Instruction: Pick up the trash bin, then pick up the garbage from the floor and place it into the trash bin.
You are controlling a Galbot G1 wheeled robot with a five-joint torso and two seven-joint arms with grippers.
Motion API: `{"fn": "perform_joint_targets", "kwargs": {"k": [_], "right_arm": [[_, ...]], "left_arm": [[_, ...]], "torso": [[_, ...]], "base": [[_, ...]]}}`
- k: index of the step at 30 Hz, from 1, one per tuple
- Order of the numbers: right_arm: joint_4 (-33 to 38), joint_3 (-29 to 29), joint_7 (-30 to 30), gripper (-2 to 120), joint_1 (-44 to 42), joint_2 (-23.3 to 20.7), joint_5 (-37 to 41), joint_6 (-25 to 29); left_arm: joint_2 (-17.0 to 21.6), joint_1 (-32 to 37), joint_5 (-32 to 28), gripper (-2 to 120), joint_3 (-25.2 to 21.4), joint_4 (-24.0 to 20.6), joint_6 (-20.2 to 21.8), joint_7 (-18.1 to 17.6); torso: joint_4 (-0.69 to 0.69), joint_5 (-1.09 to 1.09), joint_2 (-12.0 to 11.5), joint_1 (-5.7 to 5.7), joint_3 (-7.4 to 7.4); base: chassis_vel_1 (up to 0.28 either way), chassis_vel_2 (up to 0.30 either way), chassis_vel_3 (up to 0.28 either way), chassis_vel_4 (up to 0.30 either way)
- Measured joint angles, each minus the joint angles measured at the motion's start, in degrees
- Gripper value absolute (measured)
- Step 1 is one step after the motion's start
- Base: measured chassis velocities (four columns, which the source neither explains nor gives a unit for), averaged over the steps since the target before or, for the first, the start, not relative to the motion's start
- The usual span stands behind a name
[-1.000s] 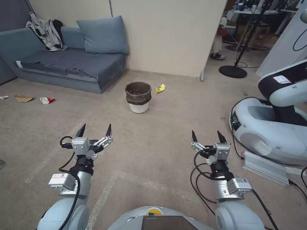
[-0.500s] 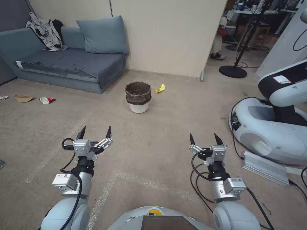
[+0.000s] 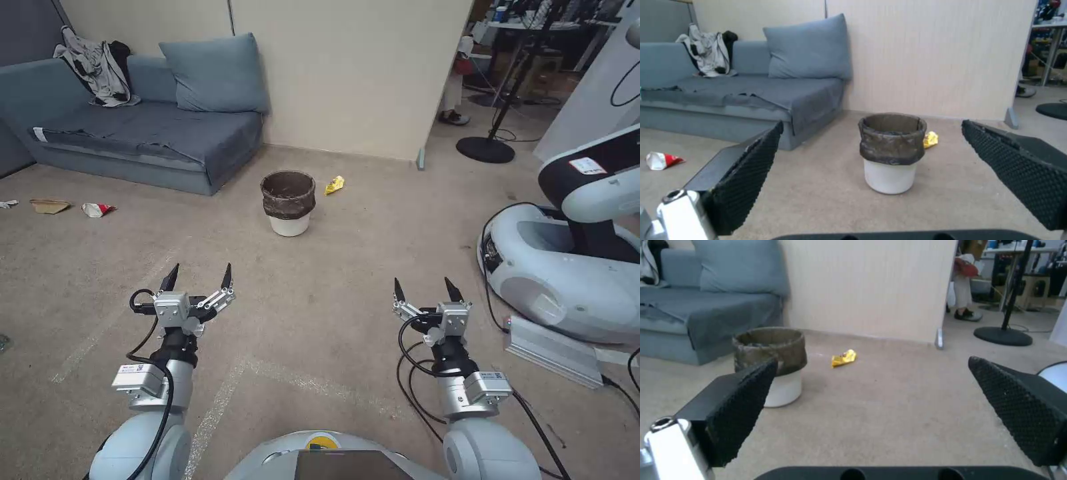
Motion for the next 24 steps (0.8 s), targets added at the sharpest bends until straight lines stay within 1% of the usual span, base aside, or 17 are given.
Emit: {"fn": "perform_joint_targets", "kwargs": {"k": [6,16,20,24], "right_arm": [[-0.2,0.0,-0.2,100,0.1,0.0,0.0,0.2],[-0.3,-0.2,-0.4,100,0.0,0.0,0.0,0.4],[-0.3,-0.2,-0.5,100,-0.1,0.0,0.0,0.4],[-0.3,-0.3,-0.6,100,-0.2,0.0,-0.1,0.5]], "left_arm": [[0.0,0.0,0.0,100,0.0,-0.2,0.0,0.1],[0.0,0.1,-0.1,100,-0.1,-0.5,-0.2,0.2],[0.1,0.2,-0.2,100,-0.1,-0.6,-0.3,0.2],[0.1,0.3,-0.3,100,-0.1,-0.7,-0.4,0.2]], "torso": [[0.0,0.01,0.0,0.0,0.0],[0.01,0.0,0.0,0.0,0.01],[-0.01,-0.01,0.0,0.0,0.0],[0.0,0.0,0.0,0.0,0.0]], "base": [[-0.089,0.072,0.082,-0.087],[-0.155,0.166,0.166,-0.162],[-0.135,0.133,0.114,-0.142],[-0.125,0.115,0.121,-0.118]]}}
